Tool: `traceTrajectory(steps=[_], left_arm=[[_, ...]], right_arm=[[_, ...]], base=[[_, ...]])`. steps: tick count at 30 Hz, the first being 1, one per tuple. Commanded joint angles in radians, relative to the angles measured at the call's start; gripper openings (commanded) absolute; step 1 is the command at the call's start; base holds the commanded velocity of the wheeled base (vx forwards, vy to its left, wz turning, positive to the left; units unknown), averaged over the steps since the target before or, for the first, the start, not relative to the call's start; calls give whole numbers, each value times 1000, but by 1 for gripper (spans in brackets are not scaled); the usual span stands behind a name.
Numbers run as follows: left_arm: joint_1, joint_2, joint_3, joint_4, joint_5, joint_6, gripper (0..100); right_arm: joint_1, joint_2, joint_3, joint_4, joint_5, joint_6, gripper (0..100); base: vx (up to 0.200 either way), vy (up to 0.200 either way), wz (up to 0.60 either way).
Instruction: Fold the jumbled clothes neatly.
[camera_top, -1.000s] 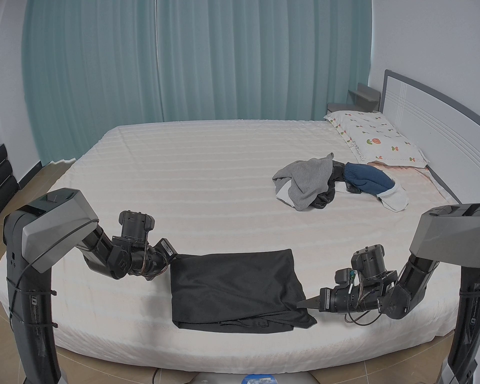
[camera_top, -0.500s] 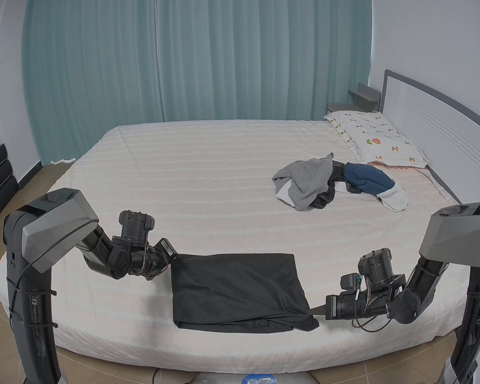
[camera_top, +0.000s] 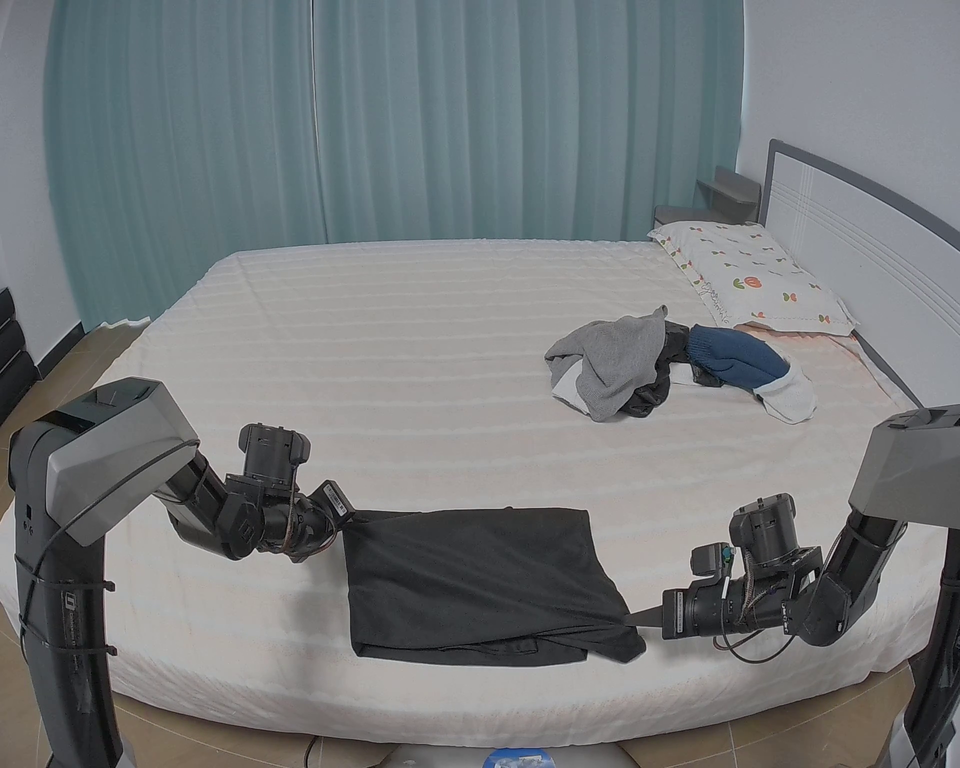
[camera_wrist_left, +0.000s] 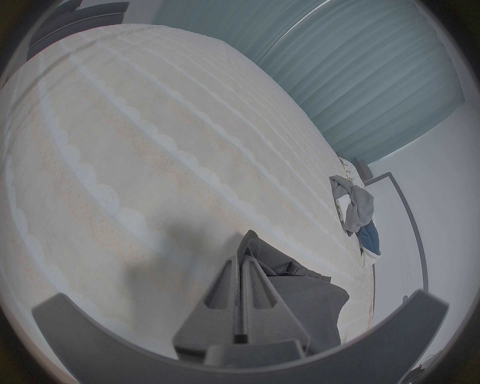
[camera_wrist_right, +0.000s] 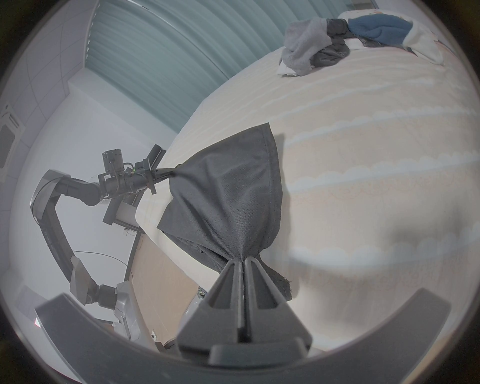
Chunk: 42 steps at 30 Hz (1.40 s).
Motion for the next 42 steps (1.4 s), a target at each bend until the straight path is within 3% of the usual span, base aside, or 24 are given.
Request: traceTrajectory(steps=[1,2,3,11,15,20,24,26,30,42], left_arm=[[0,1,-2,2,-1,-1,0],[0,1,-2,2,-1,-1,0],[0,0,-3,4,-1,-2,100],[2,-2,-5,4,0,-10,100],[8,-17,27,7,-1,-27,100],[-9,-138,207,-9,-21,-14,100],[-76,-161,262,4,-6,12,100],[-119,-167,357,-12,2,12,100],[-155,-192,411,-102,5,3,100],[-181,-189,463,-118,20,7,100]], right_arm=[[3,13,12,-2,1,-4,100],[3,15,13,-2,1,-6,100],[4,16,16,0,1,-9,100],[-3,21,-14,-7,7,2,100],[-2,29,-48,-8,11,85,100],[-2,52,-82,-8,10,204,100],[-8,65,-76,-28,10,213,100],[-17,73,-68,-59,11,215,100],[-17,90,-62,-94,11,220,100],[-19,87,-43,-138,11,255,100]], base=[[0,0,0],[0,0,0],[0,0,0],[0,0,0],[0,0,0],[0,0,0],[0,0,0],[0,0,0],[0,0,0],[0,0,0]])
